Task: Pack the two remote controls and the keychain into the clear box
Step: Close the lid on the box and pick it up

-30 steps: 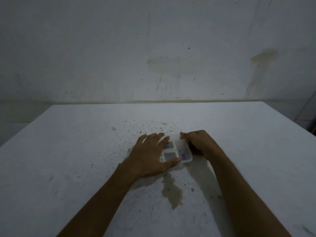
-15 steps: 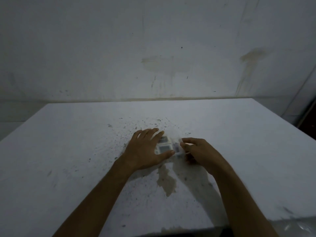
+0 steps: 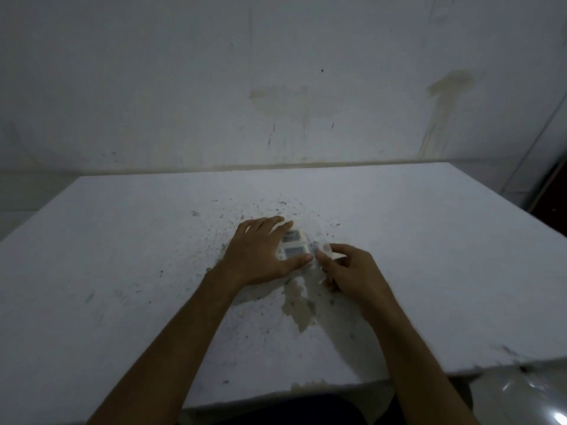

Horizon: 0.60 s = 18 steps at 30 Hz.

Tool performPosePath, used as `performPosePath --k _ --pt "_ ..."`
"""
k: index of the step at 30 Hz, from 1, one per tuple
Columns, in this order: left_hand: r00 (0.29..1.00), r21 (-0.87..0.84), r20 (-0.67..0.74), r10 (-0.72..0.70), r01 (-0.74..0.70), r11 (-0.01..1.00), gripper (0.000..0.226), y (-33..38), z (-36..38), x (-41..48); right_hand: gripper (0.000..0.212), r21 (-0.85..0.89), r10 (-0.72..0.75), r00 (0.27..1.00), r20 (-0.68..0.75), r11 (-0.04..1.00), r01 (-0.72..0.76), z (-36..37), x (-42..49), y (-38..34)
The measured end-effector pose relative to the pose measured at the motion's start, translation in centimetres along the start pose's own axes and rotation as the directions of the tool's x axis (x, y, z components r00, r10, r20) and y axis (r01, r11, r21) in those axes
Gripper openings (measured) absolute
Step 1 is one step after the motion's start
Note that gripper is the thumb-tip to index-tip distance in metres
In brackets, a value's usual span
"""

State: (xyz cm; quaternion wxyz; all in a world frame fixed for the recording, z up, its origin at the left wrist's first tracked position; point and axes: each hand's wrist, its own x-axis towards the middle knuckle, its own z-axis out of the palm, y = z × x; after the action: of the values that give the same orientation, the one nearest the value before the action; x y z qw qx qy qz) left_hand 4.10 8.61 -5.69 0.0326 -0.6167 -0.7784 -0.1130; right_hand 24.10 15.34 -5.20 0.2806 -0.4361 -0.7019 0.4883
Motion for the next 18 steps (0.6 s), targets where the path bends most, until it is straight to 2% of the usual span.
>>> performPosePath --k 2,5,8,10,13,16,18 --pt "1.000 0.009 -0.001 0.007 -0.007 1.000 0.099 -0.1 0.2 0.0 0.041 0.018 0.042 0.999 -0.012 0.999 -0.042 0.1 0.4 0.1" --pt "1.000 0.012 -0.004 0.013 -0.013 1.000 0.099 -0.1 0.2 -0.2 0.040 0.022 0.117 0.991 0.070 0.993 -0.119 -0.9 1.2 -0.6" --pt "1.000 0.003 0.002 0.006 -0.006 1.000 0.102 0.2 -0.3 -0.3 0.040 -0.098 0.044 0.991 0.128 0.995 -0.032 -2.0 2.4 -1.1" --pt "1.000 -0.023 0.012 -0.018 0.018 1.000 0.109 0.4 -0.5 -0.3 0.042 -0.073 -0.028 0.998 0.063 0.997 0.033 -1.8 3.4 -0.7" --pt "0.999 -0.030 0.026 -0.026 0.027 0.999 0.113 0.4 -0.6 -0.3 0.030 0.024 -0.026 0.998 -0.051 0.999 0.028 -1.2 4.4 -0.2" --pt "1.000 0.006 0.024 -0.004 0.004 1.000 0.107 0.3 -0.5 -0.2 0.020 -0.036 -0.005 1.000 -0.010 0.999 0.005 -1.7 5.7 -0.8" --pt "1.000 0.021 0.017 0.008 -0.008 1.000 0.105 0.2 -0.4 -0.1 0.022 -0.077 0.030 0.999 0.039 0.997 -0.027 -1.8 7.0 -1.5"
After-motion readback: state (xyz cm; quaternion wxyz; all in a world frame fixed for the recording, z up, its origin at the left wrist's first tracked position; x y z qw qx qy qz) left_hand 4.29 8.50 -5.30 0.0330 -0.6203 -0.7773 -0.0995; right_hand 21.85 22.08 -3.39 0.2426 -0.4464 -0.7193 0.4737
